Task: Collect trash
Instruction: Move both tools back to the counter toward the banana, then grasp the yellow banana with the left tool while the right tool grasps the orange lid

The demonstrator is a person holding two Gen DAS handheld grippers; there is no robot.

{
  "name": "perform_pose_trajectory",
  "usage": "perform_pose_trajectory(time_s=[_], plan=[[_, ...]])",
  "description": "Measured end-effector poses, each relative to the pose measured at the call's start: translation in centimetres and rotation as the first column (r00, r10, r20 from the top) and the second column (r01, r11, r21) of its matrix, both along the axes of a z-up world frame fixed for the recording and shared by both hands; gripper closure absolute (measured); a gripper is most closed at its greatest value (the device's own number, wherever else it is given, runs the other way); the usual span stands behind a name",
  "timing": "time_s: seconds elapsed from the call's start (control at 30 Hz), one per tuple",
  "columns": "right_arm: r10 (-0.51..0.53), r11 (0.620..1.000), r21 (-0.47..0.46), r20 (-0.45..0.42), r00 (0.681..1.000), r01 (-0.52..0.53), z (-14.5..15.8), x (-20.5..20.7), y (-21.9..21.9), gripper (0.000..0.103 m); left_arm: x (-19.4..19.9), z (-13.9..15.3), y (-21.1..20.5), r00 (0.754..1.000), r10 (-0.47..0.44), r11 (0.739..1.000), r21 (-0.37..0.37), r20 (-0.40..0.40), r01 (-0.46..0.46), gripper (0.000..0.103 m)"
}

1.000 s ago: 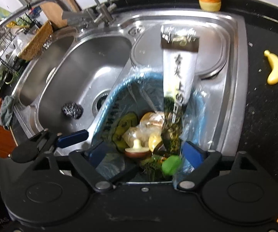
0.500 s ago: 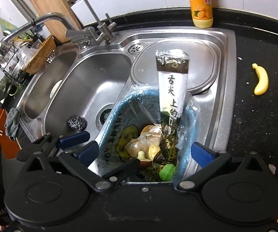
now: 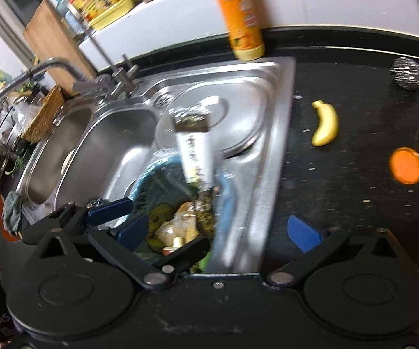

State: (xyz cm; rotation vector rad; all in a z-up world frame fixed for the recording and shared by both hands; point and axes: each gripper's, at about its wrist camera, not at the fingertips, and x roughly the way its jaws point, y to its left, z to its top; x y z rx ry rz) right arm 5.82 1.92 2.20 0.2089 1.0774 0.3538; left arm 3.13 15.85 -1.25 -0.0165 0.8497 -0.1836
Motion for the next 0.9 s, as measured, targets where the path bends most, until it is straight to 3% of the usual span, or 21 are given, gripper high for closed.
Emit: perform_pose_trajectory(time_s=[0.4,0.6,0.9], plan=[[-0.158,0.987,0.008,0.029,0.987,0.158,0.1,1.0,-9.9,0.0,4.3,0.6,-6.8,0.998,-0.065,0.998,0.015,0.017,0.064,0.0],[-0.237,0.971,-0.023,0.095,0.967,0.24,-1.3,1.3,-15.0,0.0,6.9,-0.3,-9.1,0.997,-0.076,0.996,0.05,0.01,0.076,0.0],[-0.24,0.968,-0.044,0.116,0.964,0.246,-3.8,2.7,-17.8,0.015,11.1,-1.8,-10.0,0.998,-0.056,0.994,0.094,-0.017,0.057,0.001]])
